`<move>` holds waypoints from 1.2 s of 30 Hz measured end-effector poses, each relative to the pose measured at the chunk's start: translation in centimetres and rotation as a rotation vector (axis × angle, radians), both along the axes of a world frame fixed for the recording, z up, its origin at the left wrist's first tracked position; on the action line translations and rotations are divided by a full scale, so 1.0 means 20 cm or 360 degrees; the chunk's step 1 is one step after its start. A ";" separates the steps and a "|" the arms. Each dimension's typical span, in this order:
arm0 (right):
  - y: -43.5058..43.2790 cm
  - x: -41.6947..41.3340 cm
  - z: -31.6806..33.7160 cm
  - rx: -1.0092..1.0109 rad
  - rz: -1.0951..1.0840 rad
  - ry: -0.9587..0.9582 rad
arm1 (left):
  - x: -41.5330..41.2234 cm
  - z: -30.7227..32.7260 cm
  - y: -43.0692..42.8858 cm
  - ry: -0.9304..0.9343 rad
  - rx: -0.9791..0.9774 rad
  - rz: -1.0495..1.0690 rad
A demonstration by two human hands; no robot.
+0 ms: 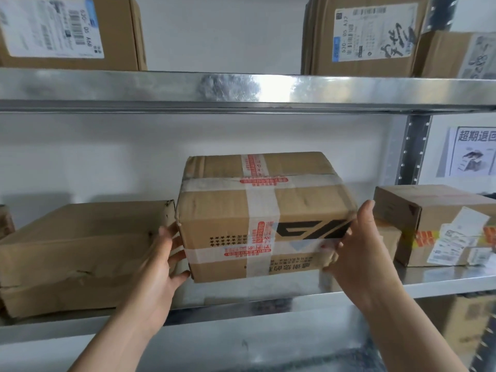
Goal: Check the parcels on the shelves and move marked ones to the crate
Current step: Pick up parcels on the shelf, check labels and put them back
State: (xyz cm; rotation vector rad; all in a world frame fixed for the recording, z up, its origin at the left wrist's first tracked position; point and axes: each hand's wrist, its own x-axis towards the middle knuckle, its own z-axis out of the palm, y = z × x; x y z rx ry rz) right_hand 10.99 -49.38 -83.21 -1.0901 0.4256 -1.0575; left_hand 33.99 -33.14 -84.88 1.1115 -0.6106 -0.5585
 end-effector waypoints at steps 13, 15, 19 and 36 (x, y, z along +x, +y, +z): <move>-0.05 -0.02 -0.07 0.0378 -0.0043 -0.0553 | 0.04 0.03 0.00 0.0135 -0.0155 -0.0423; -0.05 -0.02 -0.07 0.0389 -0.0047 -0.0557 | 0.05 0.02 -0.01 0.0204 -0.0113 -0.0399; -0.04 0.00 -0.08 0.0405 -0.0046 -0.0557 | 0.03 0.01 -0.02 0.0418 -0.0128 -0.0355; -0.01 0.01 -0.03 0.0231 -0.0448 0.0084 | 0.00 0.01 -0.02 0.0753 -0.0394 -0.0483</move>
